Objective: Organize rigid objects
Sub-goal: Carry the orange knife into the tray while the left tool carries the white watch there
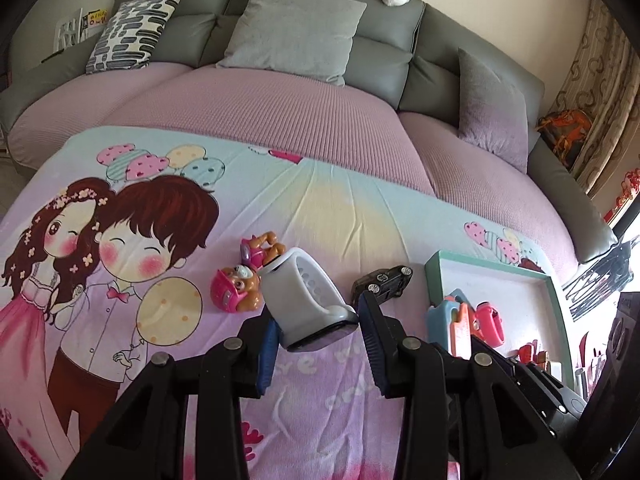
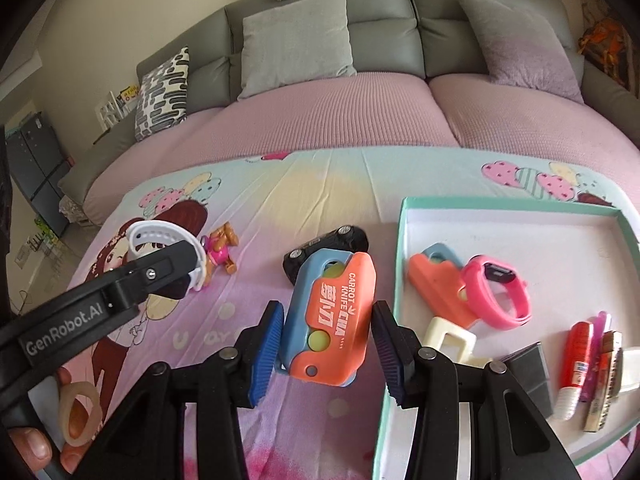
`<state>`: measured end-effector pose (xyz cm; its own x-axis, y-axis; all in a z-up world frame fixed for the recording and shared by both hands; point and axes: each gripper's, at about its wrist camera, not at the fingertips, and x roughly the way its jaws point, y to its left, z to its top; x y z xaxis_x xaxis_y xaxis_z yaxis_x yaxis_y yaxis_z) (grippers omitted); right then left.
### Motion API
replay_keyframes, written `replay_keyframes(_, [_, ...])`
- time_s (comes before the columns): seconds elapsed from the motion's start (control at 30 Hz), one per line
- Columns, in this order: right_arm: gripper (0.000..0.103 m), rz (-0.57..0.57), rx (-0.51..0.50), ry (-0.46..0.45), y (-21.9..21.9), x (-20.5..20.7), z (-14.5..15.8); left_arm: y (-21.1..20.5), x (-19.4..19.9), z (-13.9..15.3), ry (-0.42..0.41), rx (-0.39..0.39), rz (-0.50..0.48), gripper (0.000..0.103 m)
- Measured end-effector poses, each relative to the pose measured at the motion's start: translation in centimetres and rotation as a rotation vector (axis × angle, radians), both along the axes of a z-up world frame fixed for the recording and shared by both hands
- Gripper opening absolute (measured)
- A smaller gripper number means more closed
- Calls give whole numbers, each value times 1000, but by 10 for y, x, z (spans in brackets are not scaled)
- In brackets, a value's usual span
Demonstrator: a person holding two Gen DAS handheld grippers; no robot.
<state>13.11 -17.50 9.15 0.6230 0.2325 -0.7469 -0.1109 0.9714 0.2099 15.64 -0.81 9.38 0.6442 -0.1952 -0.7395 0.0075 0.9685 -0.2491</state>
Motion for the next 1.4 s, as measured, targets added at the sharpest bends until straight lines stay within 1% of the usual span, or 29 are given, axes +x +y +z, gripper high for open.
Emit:
replay_keyframes(0.13, [48, -32, -18, -18, -9, -2, 7, -5, -5, 9, -22, 7, -9, 40])
replay_keyframes(0.33, [48, -95, -21, -24, -36, -3, 13, -22, -8, 17, -44, 19, -49, 40])
replay_keyframes(0.53, [48, -205, -36, -16, -79, -6, 13, -47, -5, 15, -31, 36, -99, 40])
replay_keyframes(0.73, [48, -327, -45, 16, -122, -11, 8, -78, -4, 13, -30, 53, -154, 40])
replay_keyframes(0.9, [48, -420, -53, 15, -155, -20, 9, -117, -5, 10, -41, 63, -240, 40])
replay_keyframes(1.03, [48, -497, -61, 17, -180, -29, 11, -148, -5, 7, -51, 52, -322, 40])
replay_keyframes(1.1, [48, -530, -68, 19, -190, -32, 12, -163, -5, 2, -41, 60, -357, 40])
replay_keyframes(1.2, [48, -555, -77, 15, -198, -36, 14, -179, -3, -3, -32, 62, -392, 40])
replay_keyframes(1.4, [48, -553, -81, 19, -199, -36, 13, -193, 1, -7, -29, 54, -409, 40])
